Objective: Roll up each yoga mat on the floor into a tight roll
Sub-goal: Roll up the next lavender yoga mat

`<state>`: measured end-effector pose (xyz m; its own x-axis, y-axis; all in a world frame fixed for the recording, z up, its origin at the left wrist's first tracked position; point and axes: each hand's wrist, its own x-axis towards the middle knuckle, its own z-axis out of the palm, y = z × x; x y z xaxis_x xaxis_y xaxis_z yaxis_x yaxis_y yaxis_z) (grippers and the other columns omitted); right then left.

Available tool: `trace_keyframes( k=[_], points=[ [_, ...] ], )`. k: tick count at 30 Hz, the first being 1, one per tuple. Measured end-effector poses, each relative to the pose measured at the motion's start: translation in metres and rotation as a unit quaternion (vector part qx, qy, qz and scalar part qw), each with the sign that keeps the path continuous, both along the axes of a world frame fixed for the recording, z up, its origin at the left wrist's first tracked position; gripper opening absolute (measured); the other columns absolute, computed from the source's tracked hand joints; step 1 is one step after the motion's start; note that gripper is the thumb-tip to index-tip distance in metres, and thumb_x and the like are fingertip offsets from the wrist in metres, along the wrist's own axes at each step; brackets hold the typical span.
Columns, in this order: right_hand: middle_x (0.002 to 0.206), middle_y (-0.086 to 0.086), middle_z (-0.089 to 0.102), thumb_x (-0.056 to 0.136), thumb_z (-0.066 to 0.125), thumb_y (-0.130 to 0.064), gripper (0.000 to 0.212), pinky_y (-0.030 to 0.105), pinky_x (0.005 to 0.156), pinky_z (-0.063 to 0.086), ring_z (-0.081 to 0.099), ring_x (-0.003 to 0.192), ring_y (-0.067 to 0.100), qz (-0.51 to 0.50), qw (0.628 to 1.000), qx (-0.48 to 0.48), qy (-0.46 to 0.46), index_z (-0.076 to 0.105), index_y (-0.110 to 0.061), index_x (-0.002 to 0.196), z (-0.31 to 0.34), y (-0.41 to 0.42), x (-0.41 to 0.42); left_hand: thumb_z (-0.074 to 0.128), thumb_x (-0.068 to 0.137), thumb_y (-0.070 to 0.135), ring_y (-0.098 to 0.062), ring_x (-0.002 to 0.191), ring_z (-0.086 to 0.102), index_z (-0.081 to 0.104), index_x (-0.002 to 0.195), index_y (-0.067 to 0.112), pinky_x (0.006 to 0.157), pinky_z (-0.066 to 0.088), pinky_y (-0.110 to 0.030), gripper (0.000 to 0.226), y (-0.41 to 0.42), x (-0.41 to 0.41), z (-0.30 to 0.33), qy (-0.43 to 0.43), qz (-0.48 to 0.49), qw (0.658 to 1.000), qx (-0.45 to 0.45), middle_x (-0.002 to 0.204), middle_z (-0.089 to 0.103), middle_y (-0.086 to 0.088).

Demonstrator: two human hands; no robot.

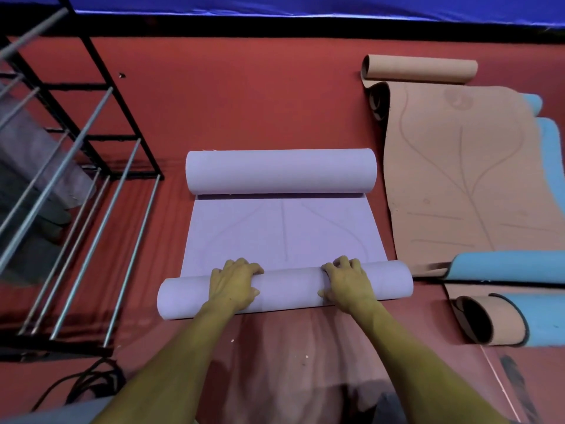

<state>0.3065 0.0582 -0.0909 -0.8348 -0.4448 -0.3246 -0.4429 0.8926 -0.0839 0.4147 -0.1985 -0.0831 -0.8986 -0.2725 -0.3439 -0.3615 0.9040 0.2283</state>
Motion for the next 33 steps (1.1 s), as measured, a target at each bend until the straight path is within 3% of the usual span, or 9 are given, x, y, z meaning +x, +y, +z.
trace_keyframes(
  k=[5,8,13,17,20,23,27,30,33],
  points=[
    [0.141,0.005,0.051,0.083,0.075,-0.053,0.082,0.039,0.104,0.044,0.047,0.125,0.029,0.012,1.000,0.010,-0.017,0.041,-0.020,0.149,0.006,-0.001,-0.006,0.068,0.095,0.035,-0.016,0.129,0.042,0.053,0.143,0.047,0.104,0.032,-0.037,0.052,0.004,0.000,-0.006,0.034,0.014,0.999,-0.026,0.137,0.048,0.012],
    [0.132,0.003,0.057,0.083,0.078,-0.045,0.068,0.037,0.098,0.045,0.051,0.118,0.026,0.001,1.000,0.015,0.007,0.046,-0.018,0.136,0.006,-0.008,-0.007,0.067,0.096,0.033,-0.015,0.126,0.045,0.054,0.137,0.045,0.100,0.031,-0.037,0.044,0.008,-0.001,-0.005,0.059,0.019,0.997,-0.042,0.134,0.052,0.012],
    [0.137,0.006,0.049,0.087,0.074,-0.050,0.062,0.038,0.101,0.045,0.045,0.121,0.030,-0.002,0.999,0.019,0.047,0.054,-0.022,0.138,0.002,-0.009,-0.008,0.058,0.097,0.032,-0.016,0.123,0.052,0.058,0.134,0.041,0.098,0.033,-0.039,0.038,0.006,-0.003,-0.005,0.057,0.034,0.998,-0.024,0.129,0.059,0.013],
    [0.131,0.006,0.055,0.094,0.067,-0.039,0.054,0.039,0.098,0.046,0.051,0.117,0.030,0.005,0.998,-0.001,0.056,0.049,-0.014,0.139,-0.001,-0.011,-0.001,0.049,0.084,0.057,-0.016,0.123,0.052,0.056,0.135,0.043,0.105,0.035,-0.042,0.053,0.007,-0.002,0.000,0.031,0.039,0.999,0.011,0.130,0.058,0.013],
    [0.141,0.006,0.053,0.089,0.066,-0.043,0.059,0.044,0.109,0.040,0.047,0.130,0.034,-0.005,0.999,-0.009,0.041,0.051,-0.014,0.139,-0.001,-0.015,0.006,0.043,0.077,0.073,-0.014,0.130,0.049,0.058,0.136,0.042,0.114,0.027,-0.047,0.069,0.014,-0.002,0.004,0.031,0.061,0.997,0.024,0.137,0.057,0.017],
    [0.146,0.016,0.050,0.077,0.073,-0.057,0.074,0.053,0.113,0.037,0.044,0.130,0.044,-0.006,0.997,-0.005,0.071,0.058,-0.014,0.136,-0.008,-0.014,0.010,0.045,0.073,0.079,-0.019,0.135,0.039,0.053,0.143,0.045,0.113,0.023,-0.047,0.078,0.017,-0.002,0.003,0.011,0.042,0.999,-0.030,0.146,0.049,0.011],
    [0.135,0.011,0.054,0.077,0.069,-0.058,0.081,0.045,0.106,0.045,0.048,0.117,0.036,0.005,0.996,-0.018,0.084,0.051,-0.015,0.143,-0.012,-0.012,0.006,0.054,0.067,0.074,-0.026,0.123,0.044,0.044,0.152,0.045,0.103,0.037,-0.045,0.090,0.012,0.005,-0.010,0.021,-0.003,0.994,-0.106,0.136,0.049,0.000],
    [0.141,0.006,0.052,0.079,0.068,-0.058,0.084,0.043,0.114,0.037,0.045,0.130,0.033,0.012,0.998,-0.011,0.063,0.044,-0.013,0.145,-0.013,-0.013,0.000,0.070,0.063,0.062,-0.027,0.121,0.053,0.048,0.150,0.029,0.103,0.041,-0.047,0.096,0.008,0.004,-0.016,0.040,0.002,0.994,-0.102,0.131,0.059,0.001],
    [0.159,0.008,0.037,0.083,0.067,-0.056,0.084,0.051,0.123,0.022,0.029,0.147,0.040,0.015,0.998,0.004,0.056,0.038,-0.015,0.150,-0.013,-0.014,0.002,0.078,0.066,0.050,-0.025,0.124,0.052,0.053,0.139,0.026,0.105,0.039,-0.047,0.081,0.006,0.001,-0.014,0.022,-0.007,0.993,-0.117,0.134,0.058,0.004]
  ],
)
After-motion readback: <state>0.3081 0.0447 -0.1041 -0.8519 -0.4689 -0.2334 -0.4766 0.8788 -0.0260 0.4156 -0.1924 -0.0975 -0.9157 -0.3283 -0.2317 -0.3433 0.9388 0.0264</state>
